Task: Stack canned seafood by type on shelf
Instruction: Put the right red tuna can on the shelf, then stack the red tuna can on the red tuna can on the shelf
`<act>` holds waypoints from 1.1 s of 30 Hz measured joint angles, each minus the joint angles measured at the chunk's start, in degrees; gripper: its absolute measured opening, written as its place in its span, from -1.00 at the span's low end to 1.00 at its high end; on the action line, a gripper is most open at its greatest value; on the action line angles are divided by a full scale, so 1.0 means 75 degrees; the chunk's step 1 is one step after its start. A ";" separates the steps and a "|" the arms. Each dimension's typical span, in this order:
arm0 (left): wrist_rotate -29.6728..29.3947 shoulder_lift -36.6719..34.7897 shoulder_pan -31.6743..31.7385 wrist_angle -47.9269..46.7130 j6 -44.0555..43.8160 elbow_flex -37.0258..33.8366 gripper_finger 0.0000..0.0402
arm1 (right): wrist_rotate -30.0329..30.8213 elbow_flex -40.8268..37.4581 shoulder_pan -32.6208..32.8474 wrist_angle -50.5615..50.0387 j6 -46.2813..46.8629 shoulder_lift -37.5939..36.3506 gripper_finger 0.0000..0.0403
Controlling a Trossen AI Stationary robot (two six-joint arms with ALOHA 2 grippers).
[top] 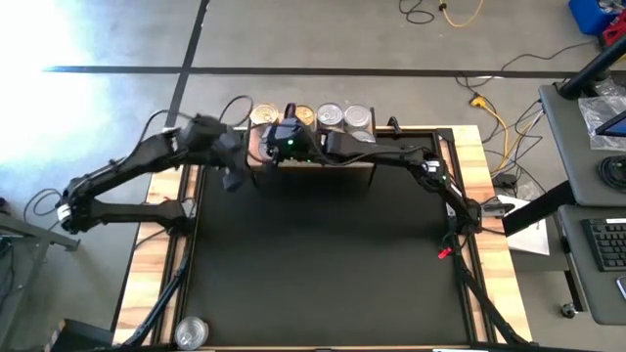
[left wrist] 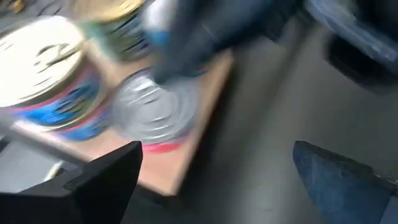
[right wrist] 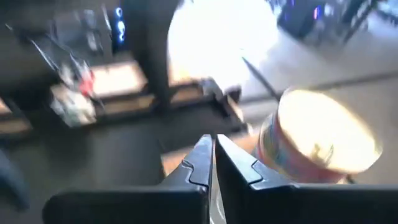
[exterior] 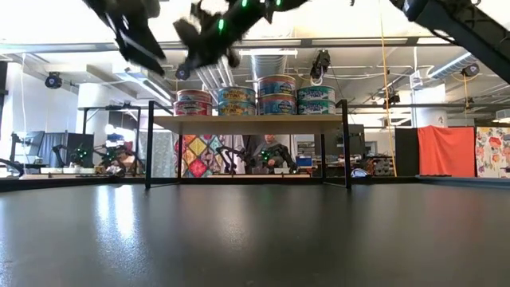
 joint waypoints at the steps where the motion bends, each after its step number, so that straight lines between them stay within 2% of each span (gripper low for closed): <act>1: 0.0009 -0.0214 -0.0298 -0.0010 -0.0190 -0.0018 0.98 | 0.0000 0.0103 0.0071 -0.0009 -0.0008 -0.0112 -0.94; 5: -0.0624 -0.0806 -0.2079 -0.0438 -0.1302 -0.0037 0.92 | -0.0007 0.0314 0.0557 -0.0090 -0.0831 -0.0728 -0.94; 9: -0.1688 -0.0885 -0.4464 -0.0753 -0.3201 -0.0167 0.90 | -0.0019 0.0317 0.1167 -0.0363 -0.1703 -0.1351 -0.94; 13: -0.2749 -0.0356 -0.7085 -0.0830 -0.5565 -0.0306 0.90 | 0.0549 0.0314 0.1710 -0.0914 -0.1995 -0.1968 -0.94; 18: -0.2945 0.0962 -0.9601 -0.1002 -0.8319 -0.0314 0.90 | 0.1176 0.0314 0.2248 -0.1832 -0.1994 -0.2535 -0.94; 22: -0.2122 0.1969 -1.0761 -0.0990 -1.0400 -0.0315 0.90 | 0.1176 0.0314 0.2562 -0.2270 -0.1811 -0.2769 -0.94; 26: -0.0951 0.2751 -1.1312 -0.0765 -1.2147 -0.0318 0.82 | 0.1191 0.0314 0.2956 -0.2341 -0.2211 -0.2904 -0.94; 30: -0.0190 0.3471 -1.1552 -0.0288 -1.3424 -0.0318 0.60 | 0.1185 0.0311 0.3427 -0.2580 -0.2219 -0.2990 -0.94; 33: 0.0960 0.4084 -1.1589 -0.0040 -1.3668 -0.0310 0.35 | 0.1612 0.0314 0.3714 -0.3506 -0.1895 -0.3082 -0.94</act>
